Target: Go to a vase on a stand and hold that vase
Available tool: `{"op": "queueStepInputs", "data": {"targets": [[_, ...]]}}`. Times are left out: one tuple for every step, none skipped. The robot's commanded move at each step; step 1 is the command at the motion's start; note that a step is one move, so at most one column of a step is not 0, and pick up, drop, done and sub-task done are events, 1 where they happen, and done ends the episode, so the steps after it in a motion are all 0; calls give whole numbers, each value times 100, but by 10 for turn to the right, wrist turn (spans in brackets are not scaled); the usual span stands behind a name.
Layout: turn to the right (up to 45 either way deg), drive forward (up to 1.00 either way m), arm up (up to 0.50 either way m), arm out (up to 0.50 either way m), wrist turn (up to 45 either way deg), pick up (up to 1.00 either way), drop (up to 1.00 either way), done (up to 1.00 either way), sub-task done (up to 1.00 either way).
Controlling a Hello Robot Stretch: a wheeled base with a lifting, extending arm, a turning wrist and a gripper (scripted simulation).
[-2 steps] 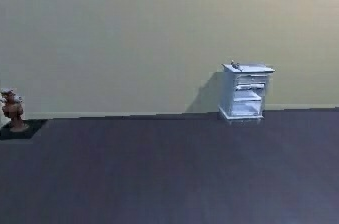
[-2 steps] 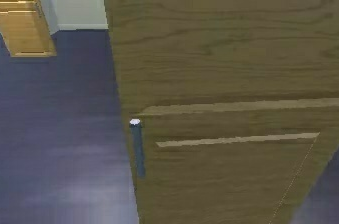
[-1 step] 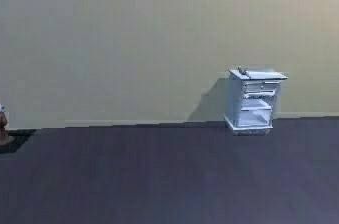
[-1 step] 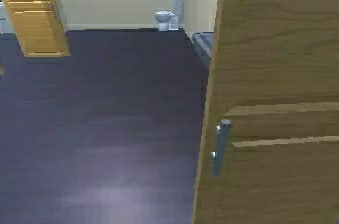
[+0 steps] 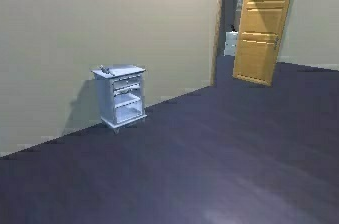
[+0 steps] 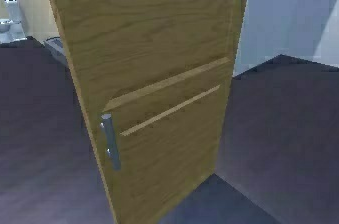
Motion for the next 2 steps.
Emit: {"op": "queueStepInputs", "data": {"targets": [[0,45,0,0,0,0,0,0,0],[210,0,0,0,0,0,0,0,0]]}}
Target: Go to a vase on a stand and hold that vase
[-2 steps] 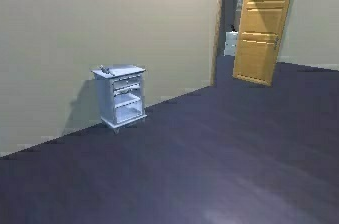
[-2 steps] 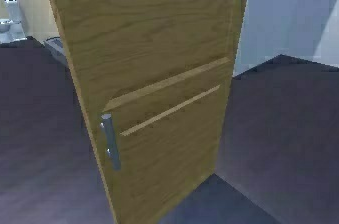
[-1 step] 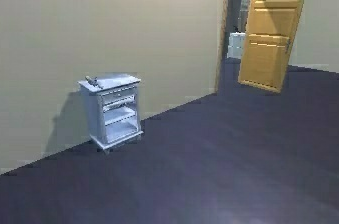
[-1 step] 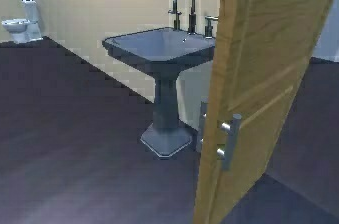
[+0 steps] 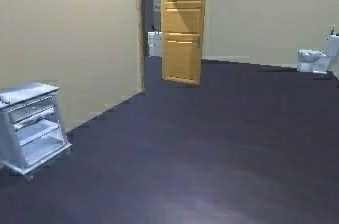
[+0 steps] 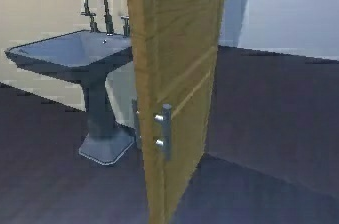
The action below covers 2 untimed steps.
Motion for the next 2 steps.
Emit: {"op": "queueStepInputs", "data": {"targets": [[0,100,0,0,0,0,0,0,0],[0,100,0,0,0,0,0,0,0]]}}
